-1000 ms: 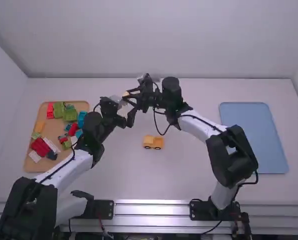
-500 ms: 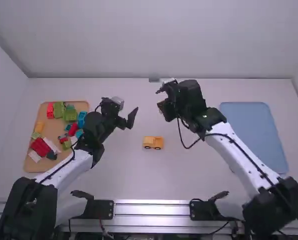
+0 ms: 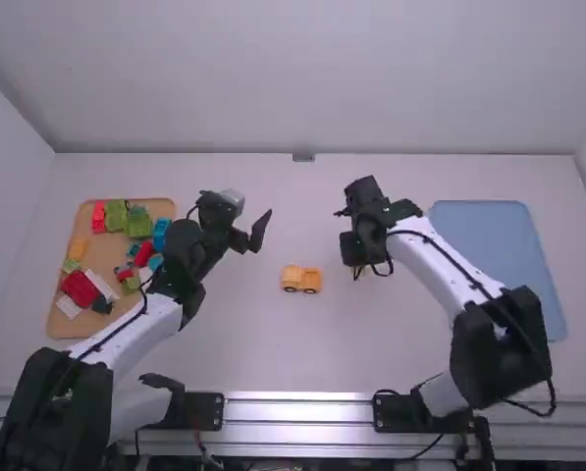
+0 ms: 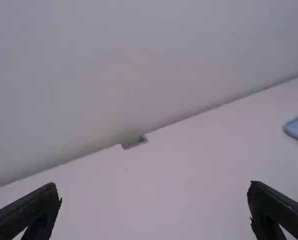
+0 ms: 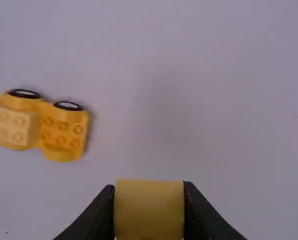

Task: Assemble lego blocks to make yellow taxi

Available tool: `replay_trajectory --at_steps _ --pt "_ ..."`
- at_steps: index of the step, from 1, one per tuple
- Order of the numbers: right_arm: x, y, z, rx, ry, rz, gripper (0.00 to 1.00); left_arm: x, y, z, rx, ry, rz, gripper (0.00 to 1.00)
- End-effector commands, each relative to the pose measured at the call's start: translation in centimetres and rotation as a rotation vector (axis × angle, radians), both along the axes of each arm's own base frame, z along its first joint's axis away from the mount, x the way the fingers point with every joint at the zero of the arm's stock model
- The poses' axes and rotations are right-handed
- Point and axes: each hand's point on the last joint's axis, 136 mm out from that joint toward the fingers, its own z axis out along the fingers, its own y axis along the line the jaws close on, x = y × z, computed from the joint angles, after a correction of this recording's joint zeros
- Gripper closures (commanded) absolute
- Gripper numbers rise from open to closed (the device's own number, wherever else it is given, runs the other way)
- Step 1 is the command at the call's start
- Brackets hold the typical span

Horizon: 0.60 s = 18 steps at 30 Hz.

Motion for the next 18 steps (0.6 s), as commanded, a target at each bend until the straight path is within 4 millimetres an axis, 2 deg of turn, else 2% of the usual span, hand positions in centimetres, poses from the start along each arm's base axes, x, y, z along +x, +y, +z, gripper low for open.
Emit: replay_trajectory --at_steps 1,2,5,7,9,10,13,15,16,18 --pt "-0.1 0.4 -1.7 0.015 0.056 -0.069 0.85 0.3 0.5 0.1 0.014 -0.004 0.034 0.01" --pt "0.1 0.5 -2.7 0.015 0.079 -0.113 0.86 0.5 0.9 -0.2 0.02 0.008 0.058 0.01" --pt "0.1 0.4 -4.2 0.01 0.116 -0.209 0.89 0.5 1.3 -0.7 0.027 0.026 0.078 0.01" --pt "0.1 0.3 -5.4 0.012 0.154 -0.372 0.98 0.5 1.3 -1.0 0.031 0.037 0.078 0.02" --pt "0.4 0.2 -5.9 0.035 0.17 -0.513 0.95 0.5 1.3 -1.1 0.032 0.041 0.078 0.01" --pt "0.2 0.1 -6.2 0.038 0.187 -0.568 0.9 0.5 1.3 -1.1 0.032 0.04 0.079 0.01" --pt "0.0 -0.4 -7.0 0.045 0.225 -0.788 0.87 0.5 1.3 -1.0 0.031 0.038 0.078 0.01" --pt "0.0 -0.5 -7.4 0.053 0.243 -0.911 0.87 0.5 1.3 -1.0 0.031 0.038 0.078 0.01" --pt "0.0 -0.5 -7.4 0.053 0.243 -0.911 0.87 0.5 1.3 -1.0 0.031 0.038 0.078 0.01" --pt "0.1 -0.7 -7.8 0.065 0.251 -1.082 0.87 0.5 1.3 -1.2 0.032 0.044 0.078 0.01"
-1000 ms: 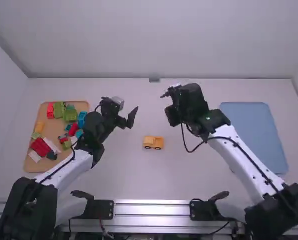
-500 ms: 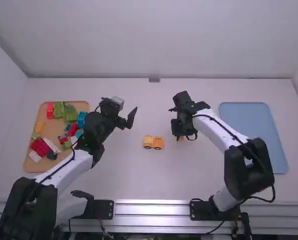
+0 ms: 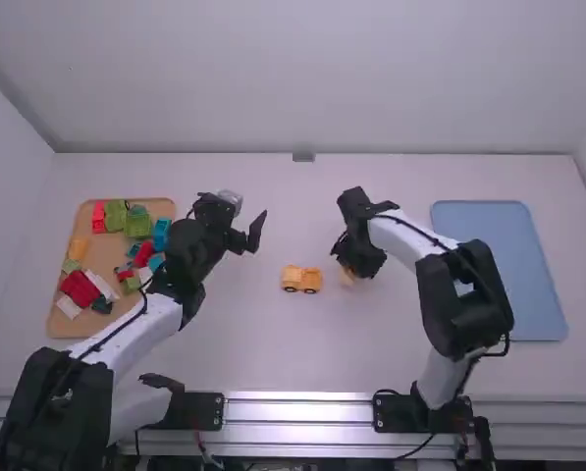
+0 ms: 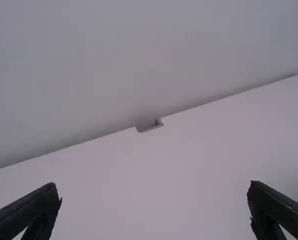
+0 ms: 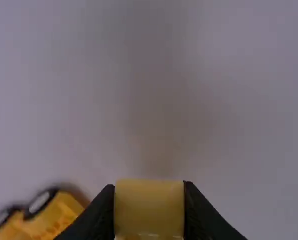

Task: Assemble lego blocks to make yellow taxi

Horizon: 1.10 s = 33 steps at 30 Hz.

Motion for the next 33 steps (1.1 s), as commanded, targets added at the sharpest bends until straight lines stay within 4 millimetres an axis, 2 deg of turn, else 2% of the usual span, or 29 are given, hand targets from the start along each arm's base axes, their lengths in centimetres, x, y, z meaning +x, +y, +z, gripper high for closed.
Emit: replay_trajectory --at_steps 1,3,6,8,11,14,16,17,19,23,24,25,26,27,30,33 --pt "-0.1 -0.3 -0.6 -0.001 0.033 -0.291 0.87 0.1 0.1 0.2 0.01 -0.007 0.005 0.01" --pt "-0.1 -0.3 -0.7 0.0 0.039 -0.372 0.79 0.1 0.1 0.1 0.011 -0.003 0.005 0.01" --pt "-0.1 -0.5 -0.8 -0.003 0.039 -0.455 0.79 0.1 0.1 -0.1 0.013 0.004 0.005 0.01" --pt "0.1 -0.7 -1.3 -0.006 0.02 -0.498 0.91 0.1 0.1 -0.2 0.014 0.007 0.006 0.01" --pt "-0.1 -0.6 -2.5 0.018 0.008 -0.562 0.96 0.1 0.1 -0.2 0.014 0.01 0.006 0.01" --pt "-0.1 0.3 -3.4 0.086 0.012 -0.596 0.98 0.1 0.1 -0.2 0.015 0.009 0.006 0.01" --pt "-0.2 0.4 -3.6 0.11 0.022 -0.624 0.96 0.1 0.1 -0.2 0.015 0.009 0.006 0.01" --pt "-0.2 0.2 -3.6 0.11 0.028 -0.639 0.85 0.1 0.1 -0.2 0.014 0.01 0.006 0.01" --pt "-0.2 -0.2 -3.6 0.107 0.031 -0.647 0.75 0.1 0.1 -0.2 0.015 0.01 0.006 0.01" --pt "-0.5 -0.6 -3.7 0.114 0.058 -0.665 0.33 0.1 0.1 -0.2 0.014 0.01 0.005 0.01" --pt "-0.6 -0.7 -3.7 0.119 0.071 -0.674 0.27 0.1 0.1 -0.2 0.015 0.01 0.006 0.01" --pt "-0.7 -0.8 -3.6 0.13 0.082 -0.68 0.14 0.1 0.1 -0.2 0.014 0.01 0.006 0.01" --pt "-0.7 -0.8 -3.6 0.131 0.084 -0.682 0.11 0.1 0.1 -0.2 0.015 0.01 0.006 0.01" --pt "-0.7 -0.8 -3.6 0.141 0.093 -0.688 0.01 0.1 0.1 -0.2 0.014 0.01 0.005 0.01" --pt "-0.4 -0.8 -3.4 0.173 0.101 -0.675 0.01 0.1 0.1 -0.2 0.015 0.01 0.006 0.01" --pt "0.4 -1.0 -2.4 0.232 0.102 -0.63 0.01 0.1 0.2 -0.2 0.015 0.008 0.011 0.01"
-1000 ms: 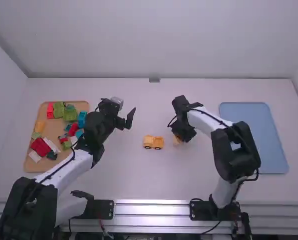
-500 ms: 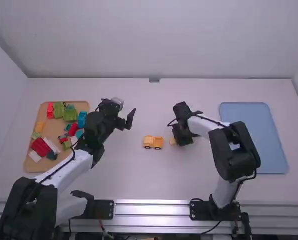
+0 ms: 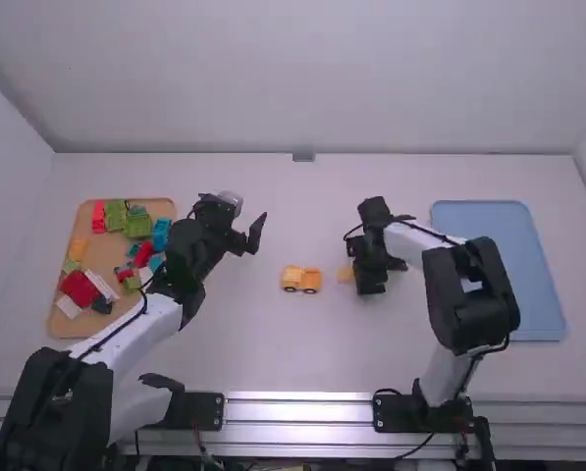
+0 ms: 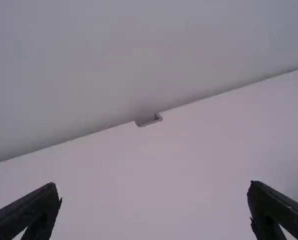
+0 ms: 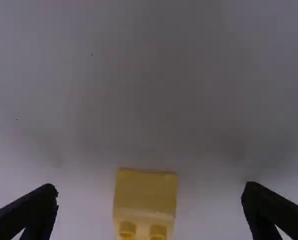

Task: Assemble lego blocks to make yellow taxi

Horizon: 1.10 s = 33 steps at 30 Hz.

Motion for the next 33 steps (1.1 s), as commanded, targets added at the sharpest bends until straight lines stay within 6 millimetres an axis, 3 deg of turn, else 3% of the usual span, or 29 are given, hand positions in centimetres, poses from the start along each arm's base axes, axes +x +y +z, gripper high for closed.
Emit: replay_trajectory --at_steps 1,5,9,14,15,18,20,21,24,25,28,33 --pt "0.5 0.1 1.0 0.063 -0.007 0.04 0.01 0.2 0.3 0.3 0.011 -0.013 0.017 0.01" --pt "2.2 -0.2 4.0 0.123 -0.045 0.129 0.01 0.5 0.9 0.3 0.008 -0.01 0.058 0.01" --pt "4.0 -0.9 8.3 0.123 -0.105 0.216 0.01 0.4 0.9 0.3 0.007 -0.009 0.055 0.01" --pt "6.9 -0.1 15.2 0.139 -0.268 0.438 0.01 0.4 0.9 0.2 0.009 -0.008 0.055 0.01" --pt "7.4 0.4 17.6 0.132 -0.325 0.538 0.01 0.4 0.9 0.3 0.009 -0.01 0.055 0.01" --pt "7.9 1.0 20.7 0.086 -0.435 0.766 0.01 0.4 0.9 0.3 0.009 -0.008 0.054 0.01" --pt "8.0 1.6 23.4 -0.016 -0.562 1.114 0.01 0.5 0.9 0.3 0.009 -0.009 0.058 0.01" --pt "8.0 1.6 23.5 -0.025 -0.57 1.138 0.01 0.5 0.9 0.3 0.009 -0.009 0.058 0.01" --pt "9.5 0.8 24.9 -0.285 -0.657 1.53 0.01 0.0 0.4 -0.7 0.023 0.029 0.021 0.01" --pt "9.7 0.5 25.0 -0.342 -0.653 1.622 0.01 -0.3 -0.3 -1.2 0.114 0.011 -0.044 0.01" --pt "9.7 0.7 25.1 -0.399 -0.659 1.762 0.01 -1.7 -2.3 -2.1 0.305 -0.052 -0.236 0.01" --pt "9.0 2.3 25.1 -0.419 -0.687 1.974 0.01 -3.0 -3.5 -2.9 0.336 -0.049 -0.38 0.01"
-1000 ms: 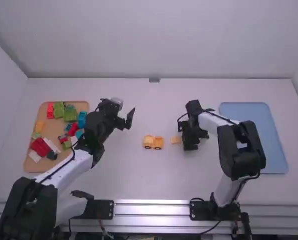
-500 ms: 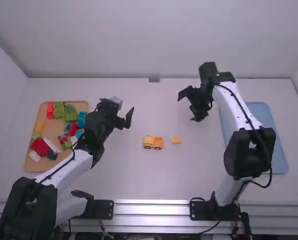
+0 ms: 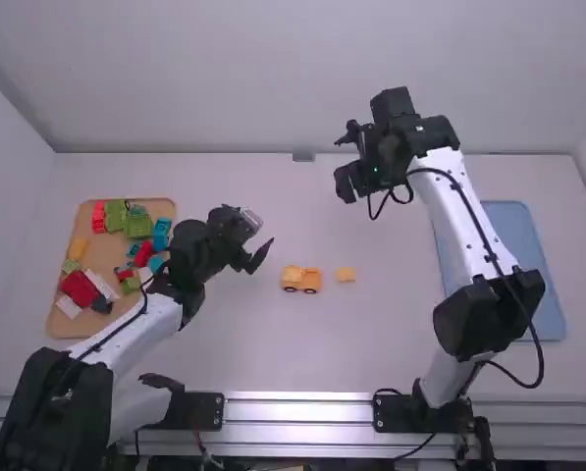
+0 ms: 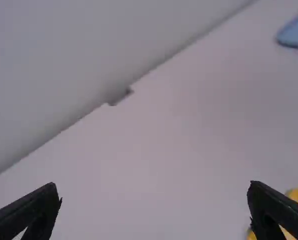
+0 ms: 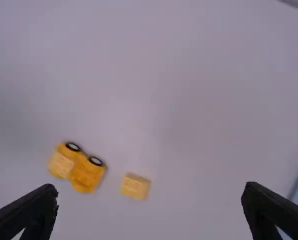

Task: Assemble lego blocks to make yellow taxi

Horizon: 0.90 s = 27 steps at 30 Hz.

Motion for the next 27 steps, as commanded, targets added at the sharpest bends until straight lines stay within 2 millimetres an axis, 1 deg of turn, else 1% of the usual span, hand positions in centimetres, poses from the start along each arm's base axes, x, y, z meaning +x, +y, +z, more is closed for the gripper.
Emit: replay_trajectory --at_steps 1,2,5,7,9,10,11,12,13,14,16,18,19,20,21,23,24,25,27 --pt "-0.5 0.8 0.8 -0.11 -0.092 0.289 0.01 -1.4 -1.8 0.7 0.055 -0.058 -0.213 0.01" --pt "-1.1 1.5 0.8 -0.112 -0.103 0.391 0.01 -2.0 -2.0 0.6 0.062 -0.059 -0.282 0.01" --pt "-3.3 4.0 1.1 -0.019 -0.126 0.679 0.01 -3.5 -2.2 1.4 0.031 -0.063 -0.43 0.01" --pt "-5.7 5.3 1.8 0.102 -0.159 0.908 0.01 -4.6 -1.4 2.5 -0.004 -0.097 -0.537 0.01" --pt "-6.5 5.3 2.2 0.154 -0.183 0.986 0.01 -5.1 -0.7 3.3 -0.034 -0.122 -0.581 0.01" --pt "-6.7 5.2 2.7 0.208 -0.212 1.022 0.01 -5.6 -0.1 4.1 -0.067 -0.153 -0.627 0.01" --pt "-6.5 5.2 3.0 0.249 -0.234 1.028 0.01 -6.0 0.2 4.6 -0.093 -0.177 -0.659 0.01" --pt "-6.5 5.2 3.0 0.257 -0.237 1.028 0.01 -6.1 0.3 4.6 -0.098 -0.18 -0.665 0.01" --pt "-6.3 5.2 3.4 0.319 -0.258 1.016 0.01 -6.5 0.6 5.0 -0.134 -0.204 -0.702 0.01" --pt "-6.2 5.3 3.6 0.356 -0.267 1.006 0.01 -6.6 0.7 5.0 -0.15 -0.206 -0.716 0.01" --pt "-6.2 5.1 3.5 0.387 -0.268 0.993 0.01 -6.2 0.6 4.5 -0.171 -0.186 -0.719 0.01" --pt "-5.9 4.9 3.3 0.387 -0.272 0.987 0.01 -5.8 0.2 3.9 -0.192 -0.163 -0.73 0.01" --pt "-5.4 5.0 3.4 0.393 -0.304 0.993 0.01 -5.5 -0.3 3.4 -0.202 -0.156 -0.746 0.01" --pt "-5.2 4.8 3.0 0.371 -0.302 0.99 0.01 -5.6 -0.8 3.1 -0.214 -0.166 -0.781 0.01" --pt "-5.2 4.8 2.8 0.367 -0.297 0.988 0.01 -5.6 -0.8 3.1 -0.215 -0.168 -0.785 0.01" --pt "-5.5 3.6 1.1 0.289 -0.224 0.975 0.01 -5.8 -1.3 2.8 -0.234 -0.191 -0.841 0.01" --pt "-6.1 3.3 0.1 0.284 -0.196 0.991 0.01 -5.8 -1.5 2.5 -0.245 -0.193 -0.858 0.01" --pt "-6.3 3.3 -0.2 0.286 -0.194 1.002 0.01 -5.7 -1.5 2.4 -0.247 -0.19 -0.858 0.01" --pt "-7.6 2.9 -2.2 0.318 -0.221 1.116 0.01 -5.2 -1.7 1.7 -0.269 -0.16 -0.858 0.01"
